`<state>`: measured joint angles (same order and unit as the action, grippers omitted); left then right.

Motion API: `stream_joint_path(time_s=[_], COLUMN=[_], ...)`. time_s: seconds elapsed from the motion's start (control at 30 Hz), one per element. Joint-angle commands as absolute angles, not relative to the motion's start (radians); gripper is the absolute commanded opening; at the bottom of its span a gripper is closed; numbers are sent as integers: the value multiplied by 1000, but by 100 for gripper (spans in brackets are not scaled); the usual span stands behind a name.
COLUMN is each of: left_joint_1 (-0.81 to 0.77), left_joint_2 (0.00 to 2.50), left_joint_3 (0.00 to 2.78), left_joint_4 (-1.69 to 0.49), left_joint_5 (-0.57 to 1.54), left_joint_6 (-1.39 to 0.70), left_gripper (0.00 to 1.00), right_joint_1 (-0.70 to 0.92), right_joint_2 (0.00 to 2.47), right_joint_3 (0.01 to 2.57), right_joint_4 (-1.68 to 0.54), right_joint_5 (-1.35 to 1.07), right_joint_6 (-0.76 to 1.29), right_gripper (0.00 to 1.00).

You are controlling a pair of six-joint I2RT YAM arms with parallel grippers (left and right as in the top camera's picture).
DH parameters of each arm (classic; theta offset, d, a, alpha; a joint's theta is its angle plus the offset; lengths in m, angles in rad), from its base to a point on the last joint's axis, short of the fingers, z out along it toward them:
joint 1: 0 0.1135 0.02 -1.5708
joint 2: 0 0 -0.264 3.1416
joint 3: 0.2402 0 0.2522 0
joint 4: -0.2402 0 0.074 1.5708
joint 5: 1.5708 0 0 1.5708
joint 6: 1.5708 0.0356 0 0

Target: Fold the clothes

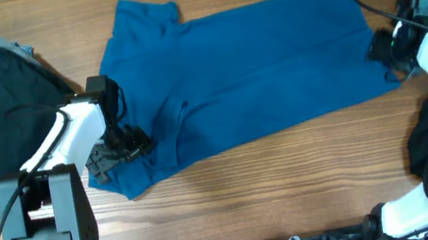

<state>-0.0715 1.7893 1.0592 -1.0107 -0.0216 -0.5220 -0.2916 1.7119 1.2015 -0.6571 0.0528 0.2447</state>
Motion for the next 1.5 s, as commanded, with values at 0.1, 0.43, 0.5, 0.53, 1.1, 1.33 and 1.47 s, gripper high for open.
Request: stream_joint_path(time_s=[0.1, 0.43, 0.5, 0.53, 1.1, 1.33, 1.47], left_joint_1=[-69, -69, -69, -69, -75, -75, -76], left_joint_2=[1771, 1771, 1771, 1771, 1834, 2118, 2210], left_joint_3=[1055, 1055, 1055, 1055, 1393, 1393, 1393], left_joint_4=[-990, -968, -965, -965, -228, 105, 170], left_joint_5=[-42, -43, -43, -43, 72, 153, 183], left_joint_6=[-532, -528, -528, -528, -284, -300, -303], left_gripper=[95, 96, 96, 96, 100, 100, 89], right_joint_1=[-294, -303, -308, -307, -299, -299, -299], right_joint_2=[1814, 1918, 1918, 1918, 1588, 1588, 1588], right_joint_3=[1138, 1089, 1089, 1089, 1311, 1311, 1311], right_joint_4=[-535, -839, -896, -924, -1026, -1052, -1052], right_joint_5=[-1, 333, 349, 344, -313, -313, -313], right_joint_6=[105, 360, 373, 405, 131, 133, 135], right_gripper=[30, 14, 10, 9, 68, 68, 68])
